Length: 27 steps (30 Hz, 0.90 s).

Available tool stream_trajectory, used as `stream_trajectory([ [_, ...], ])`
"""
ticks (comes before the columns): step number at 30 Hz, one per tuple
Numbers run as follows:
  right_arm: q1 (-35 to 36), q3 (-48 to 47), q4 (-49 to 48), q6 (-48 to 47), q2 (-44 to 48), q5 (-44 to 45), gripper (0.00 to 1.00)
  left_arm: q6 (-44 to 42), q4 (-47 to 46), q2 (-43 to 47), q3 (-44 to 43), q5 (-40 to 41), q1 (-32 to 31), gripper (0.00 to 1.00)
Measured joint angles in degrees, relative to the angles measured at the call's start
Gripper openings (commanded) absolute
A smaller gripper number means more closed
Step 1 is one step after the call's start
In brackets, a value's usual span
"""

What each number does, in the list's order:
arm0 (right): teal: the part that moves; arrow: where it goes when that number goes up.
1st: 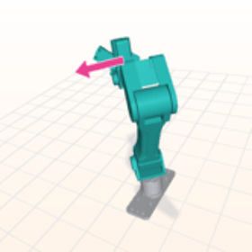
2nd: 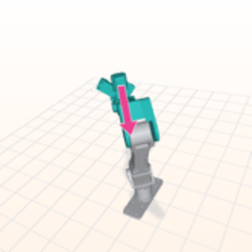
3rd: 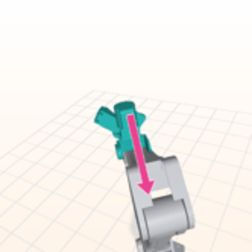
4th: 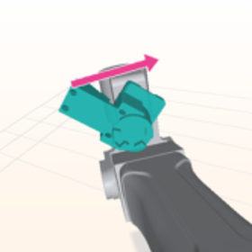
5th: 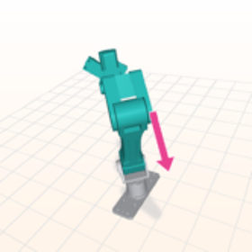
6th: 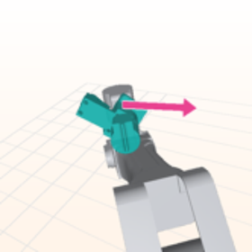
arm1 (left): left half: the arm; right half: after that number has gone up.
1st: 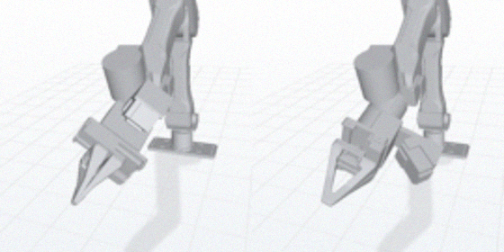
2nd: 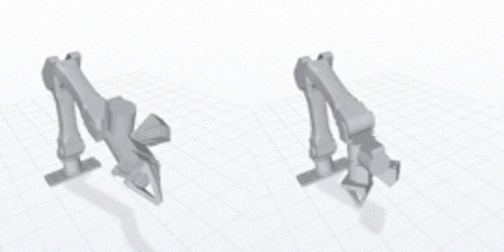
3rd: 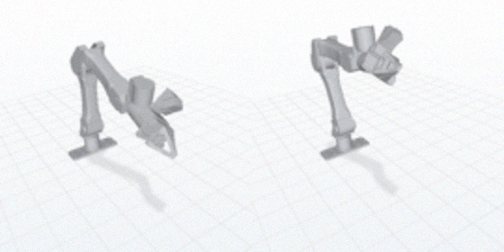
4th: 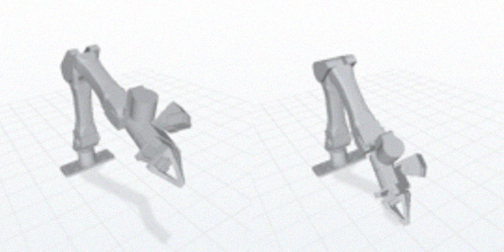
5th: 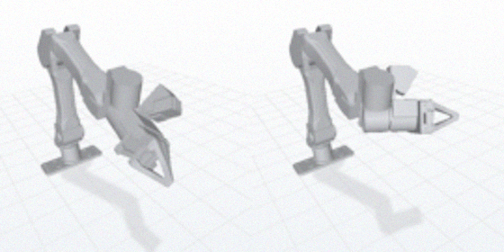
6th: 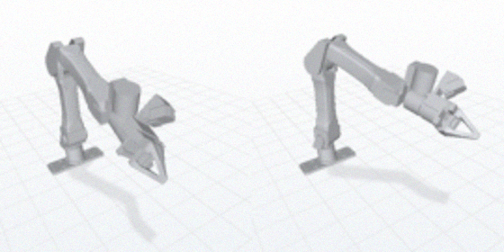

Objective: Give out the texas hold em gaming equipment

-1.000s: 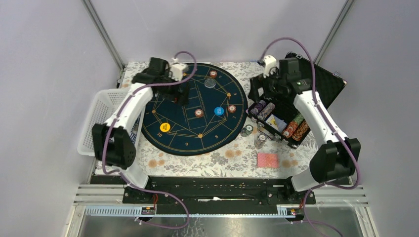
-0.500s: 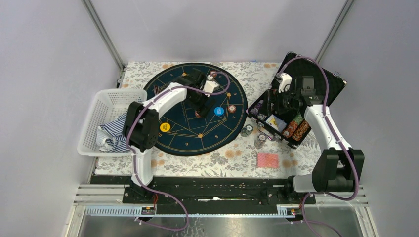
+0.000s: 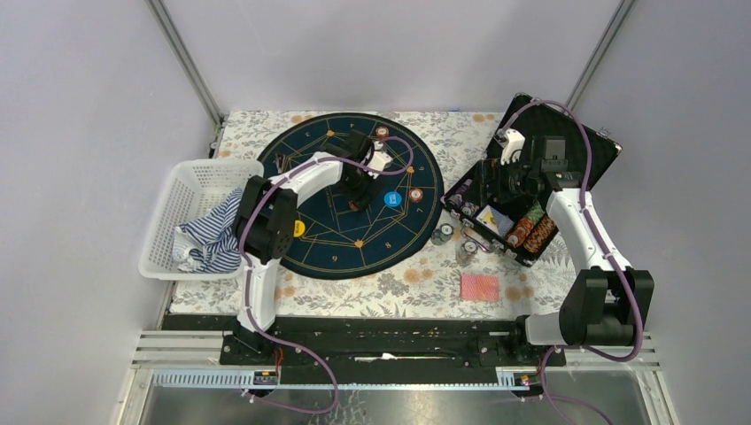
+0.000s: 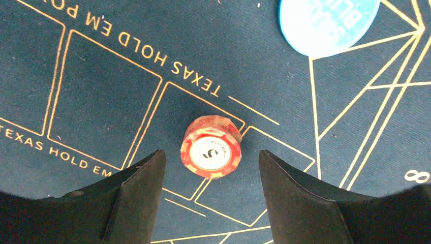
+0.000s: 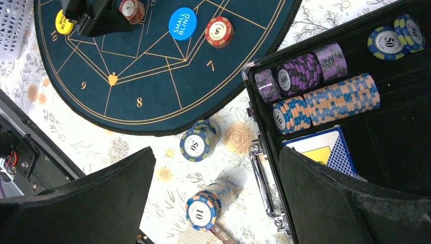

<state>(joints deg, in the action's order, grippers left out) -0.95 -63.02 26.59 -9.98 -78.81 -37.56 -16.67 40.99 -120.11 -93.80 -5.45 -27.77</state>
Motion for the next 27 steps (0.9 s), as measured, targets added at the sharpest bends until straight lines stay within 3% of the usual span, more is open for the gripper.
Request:
stream_trajectory([
  [3,-0.1,0.0,0.0,0.0,0.0,-0.2,1.00,0.2,-0.6,-1.2,0.0,0.4,0.0,0.67],
  [10,-0.1,0.0,0.0,0.0,-0.1,-0.7,1.00,0.6,-0.8,-2.6,-0.4,0.5,0.0,0.46],
  [16,-0.1,0.0,0.0,0.0,-0.4,-1.0,1.00,0.3,-1.5,-1.6,0.6,1.2,0.0,0.34],
  [21,-0.1,0.0,0.1,0.0,-0.7,-1.2,1.00,-0.5,-0.9,5.2,6.1,2.1,0.9,0.33],
  [27,-0.1,0.0,0.1,0.0,-0.7,-2.3,1.00,-2.8,-0.1,20.1,15.8,3.8,5.5,0.34],
])
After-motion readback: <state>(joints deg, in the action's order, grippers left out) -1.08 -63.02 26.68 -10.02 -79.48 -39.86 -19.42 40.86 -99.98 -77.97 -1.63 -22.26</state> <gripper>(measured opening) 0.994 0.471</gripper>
